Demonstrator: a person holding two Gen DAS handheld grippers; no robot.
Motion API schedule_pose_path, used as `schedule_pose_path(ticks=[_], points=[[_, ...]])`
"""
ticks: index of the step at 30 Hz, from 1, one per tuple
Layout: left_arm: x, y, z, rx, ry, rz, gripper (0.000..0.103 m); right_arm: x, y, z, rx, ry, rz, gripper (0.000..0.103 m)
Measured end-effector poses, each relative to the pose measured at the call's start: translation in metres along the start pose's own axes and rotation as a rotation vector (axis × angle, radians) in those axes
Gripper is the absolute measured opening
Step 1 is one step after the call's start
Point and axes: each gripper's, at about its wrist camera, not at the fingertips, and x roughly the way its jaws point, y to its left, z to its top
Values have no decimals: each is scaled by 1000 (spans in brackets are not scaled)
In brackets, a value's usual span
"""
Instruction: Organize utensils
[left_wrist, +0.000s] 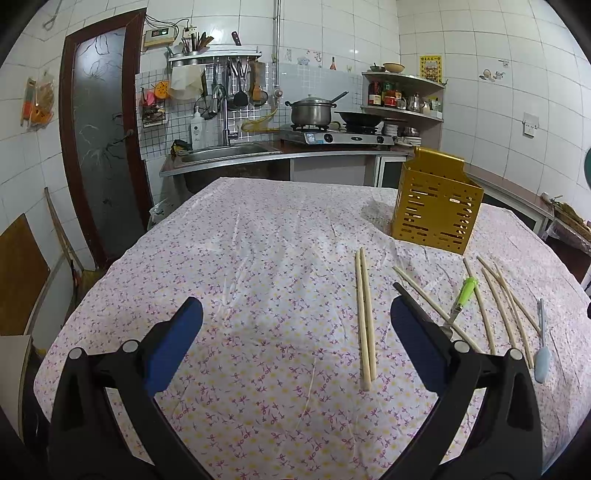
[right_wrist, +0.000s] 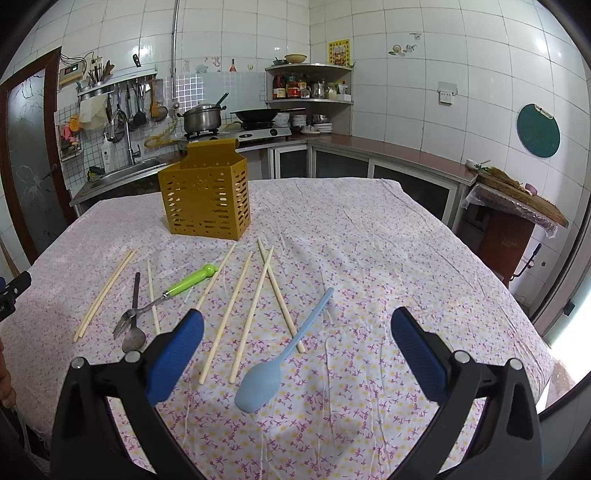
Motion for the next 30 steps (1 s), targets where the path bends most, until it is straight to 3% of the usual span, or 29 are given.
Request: schedule_pose_path(ticks=[17,30], points=[[3,0,2,11,3,-1,98,4,-1,0,1,7,-11,99],[62,-5,37,13,112,-46,98,56,-10,30,29,75,-1,99]])
